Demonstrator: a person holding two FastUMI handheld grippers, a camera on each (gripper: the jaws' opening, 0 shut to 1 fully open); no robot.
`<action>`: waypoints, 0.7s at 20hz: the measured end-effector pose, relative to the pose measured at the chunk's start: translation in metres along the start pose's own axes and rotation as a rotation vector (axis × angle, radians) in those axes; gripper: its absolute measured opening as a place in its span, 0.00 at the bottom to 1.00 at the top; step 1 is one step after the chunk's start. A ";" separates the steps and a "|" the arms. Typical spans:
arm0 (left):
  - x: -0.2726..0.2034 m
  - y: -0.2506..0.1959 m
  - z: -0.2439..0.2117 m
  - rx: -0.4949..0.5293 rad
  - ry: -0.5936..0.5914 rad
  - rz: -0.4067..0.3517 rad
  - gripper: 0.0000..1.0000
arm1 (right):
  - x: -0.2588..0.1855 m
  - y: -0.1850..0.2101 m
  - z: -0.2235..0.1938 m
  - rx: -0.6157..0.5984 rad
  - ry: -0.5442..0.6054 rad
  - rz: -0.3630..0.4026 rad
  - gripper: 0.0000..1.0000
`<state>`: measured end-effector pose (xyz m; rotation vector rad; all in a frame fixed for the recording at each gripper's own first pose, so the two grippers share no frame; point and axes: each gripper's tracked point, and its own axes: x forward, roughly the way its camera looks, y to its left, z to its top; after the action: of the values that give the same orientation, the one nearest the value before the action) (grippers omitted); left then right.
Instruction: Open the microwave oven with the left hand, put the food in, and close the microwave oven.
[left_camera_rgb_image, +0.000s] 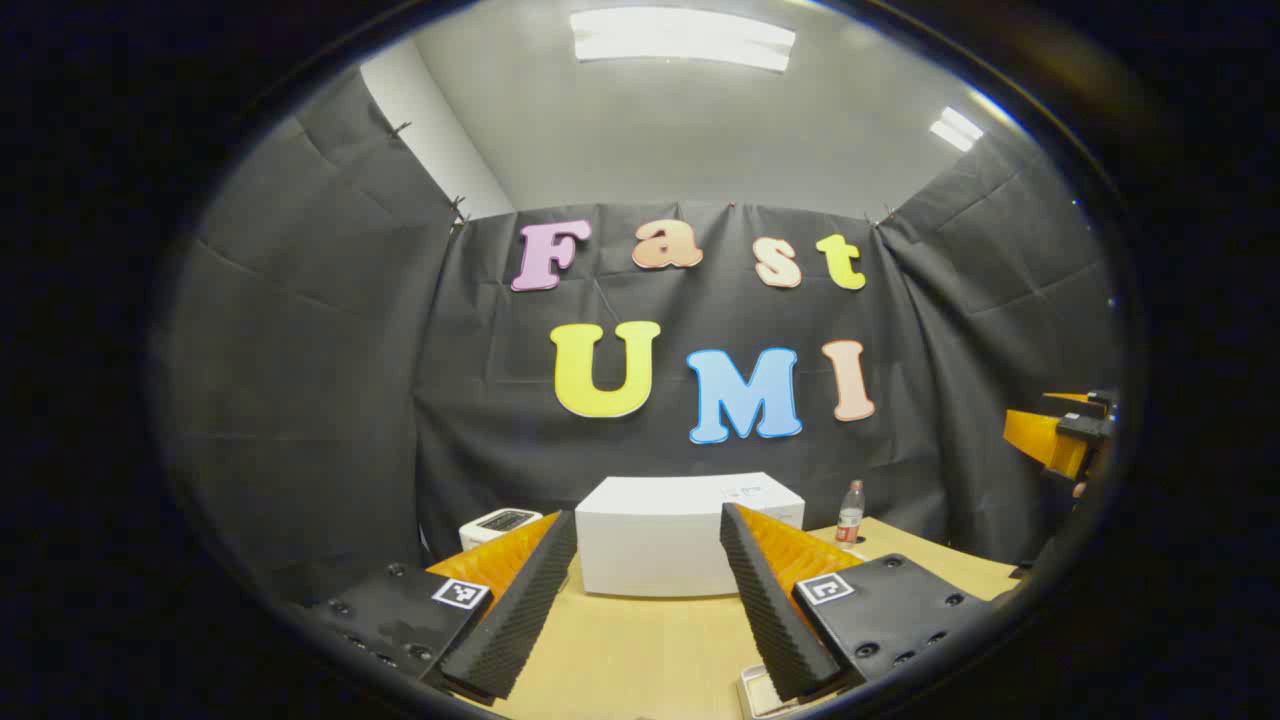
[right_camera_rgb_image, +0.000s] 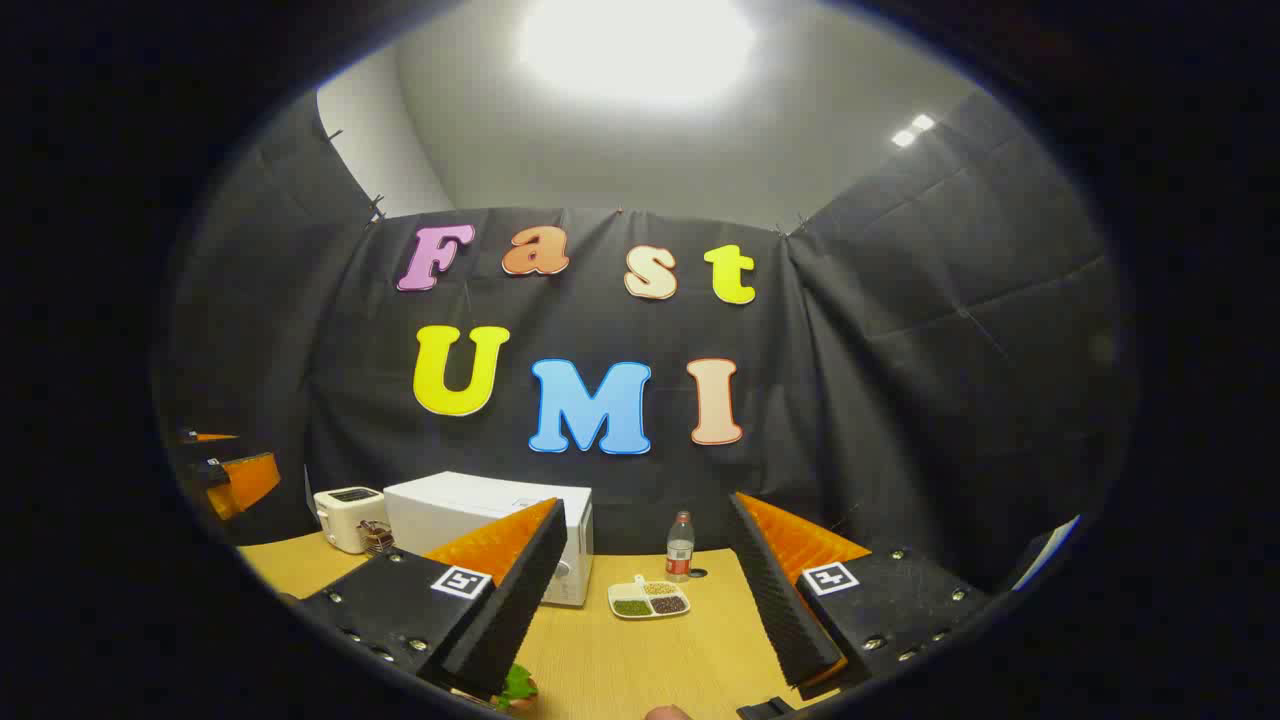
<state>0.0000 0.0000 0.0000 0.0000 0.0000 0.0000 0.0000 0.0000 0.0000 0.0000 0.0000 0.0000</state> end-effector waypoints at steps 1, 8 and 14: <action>-0.002 -0.004 0.000 0.000 0.001 -0.004 0.97 | 0.000 0.000 -0.001 0.003 0.003 0.002 0.97; -0.006 -0.018 0.004 0.018 -0.015 -0.008 0.98 | 0.000 -0.008 -0.005 0.016 0.010 0.007 0.97; -0.002 -0.029 0.002 0.023 -0.012 -0.001 0.97 | 0.005 -0.014 -0.012 0.018 0.018 0.020 0.97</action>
<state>-0.0024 -0.0286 0.0020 0.0229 -0.0116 -0.0012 0.0053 -0.0138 -0.0117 0.0178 0.0179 0.0202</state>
